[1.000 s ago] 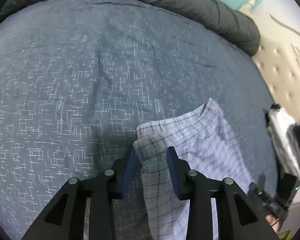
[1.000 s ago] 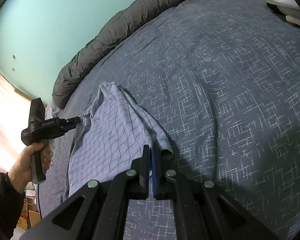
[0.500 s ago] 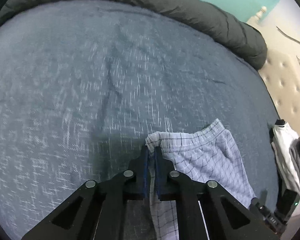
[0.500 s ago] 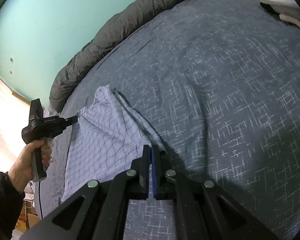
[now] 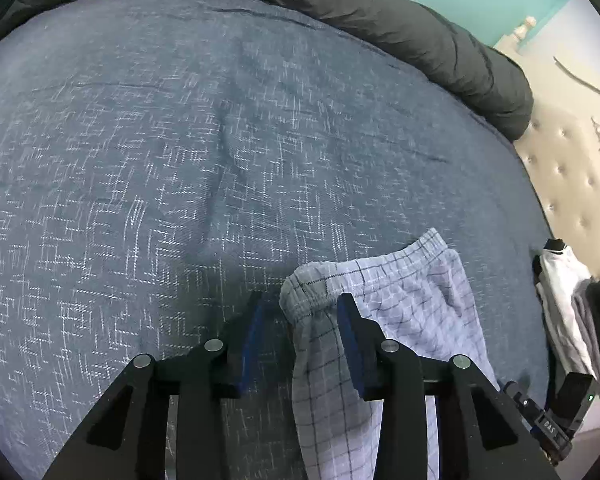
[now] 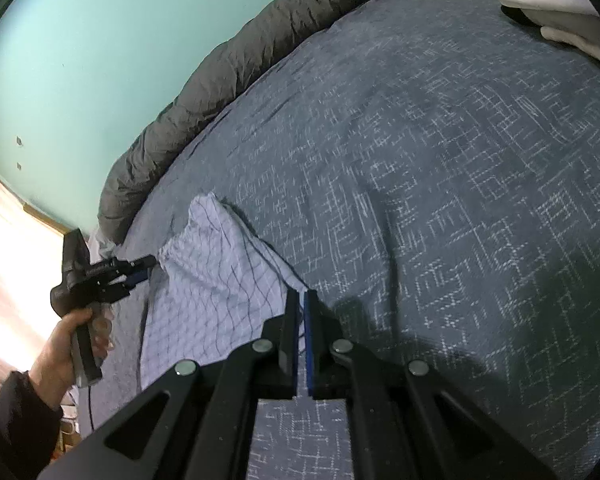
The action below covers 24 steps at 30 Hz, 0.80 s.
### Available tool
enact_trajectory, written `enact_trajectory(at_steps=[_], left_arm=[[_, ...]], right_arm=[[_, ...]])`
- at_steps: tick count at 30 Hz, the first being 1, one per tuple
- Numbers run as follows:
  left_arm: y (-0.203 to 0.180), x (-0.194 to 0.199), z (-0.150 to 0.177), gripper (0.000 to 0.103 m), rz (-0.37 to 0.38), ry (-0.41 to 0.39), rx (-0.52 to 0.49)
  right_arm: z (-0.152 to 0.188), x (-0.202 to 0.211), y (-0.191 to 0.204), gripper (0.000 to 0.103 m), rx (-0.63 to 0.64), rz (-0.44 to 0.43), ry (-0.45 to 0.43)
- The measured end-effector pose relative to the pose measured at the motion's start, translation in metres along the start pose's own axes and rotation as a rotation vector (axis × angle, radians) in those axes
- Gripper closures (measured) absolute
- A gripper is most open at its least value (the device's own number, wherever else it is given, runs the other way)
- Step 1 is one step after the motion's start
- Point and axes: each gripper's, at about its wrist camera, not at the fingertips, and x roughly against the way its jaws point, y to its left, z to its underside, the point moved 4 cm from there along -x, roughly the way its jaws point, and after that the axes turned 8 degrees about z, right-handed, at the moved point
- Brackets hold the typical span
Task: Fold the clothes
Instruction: 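Open the right tool and regrasp the boxers' folded edge beside the left tool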
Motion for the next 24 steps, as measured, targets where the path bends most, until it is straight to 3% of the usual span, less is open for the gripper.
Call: enact_trajectory(at_steps=[7, 9, 11, 12, 17, 22, 24], left_arm=[[0.004, 0.011, 0.003, 0.063, 0.005, -0.008, -0.012], [0.005, 0.014, 0.004, 0.063, 0.005, -0.012, -0.015], [0.007, 0.015, 0.005, 0.063, 0.016, -0.008, -0.016], [0.008, 0.015, 0.005, 0.063, 0.023, -0.007, -0.016], [0.010, 0.009, 0.007, 0.063, 0.065, -0.005, -0.004], [0.007, 0.002, 0.007, 0.063, 0.075, 0.003, -0.017], [0.006, 0.001, 0.006, 0.063, 0.075, 0.005, -0.023]], right_arm=[[-0.003, 0.004, 0.016, 0.099, 0.036, -0.035, -0.029], [-0.003, 0.004, 0.026, 0.091, 0.065, -0.043, -0.034], [-0.004, -0.001, 0.036, 0.068, 0.081, -0.041, -0.029], [-0.007, -0.009, 0.045, 0.066, 0.089, -0.051, -0.007], [-0.042, -0.037, 0.085, 0.065, 0.151, -0.071, 0.055], [-0.077, -0.082, 0.130, 0.065, 0.187, -0.149, 0.133], [-0.087, -0.104, 0.141, 0.065, 0.228, -0.093, 0.146]])
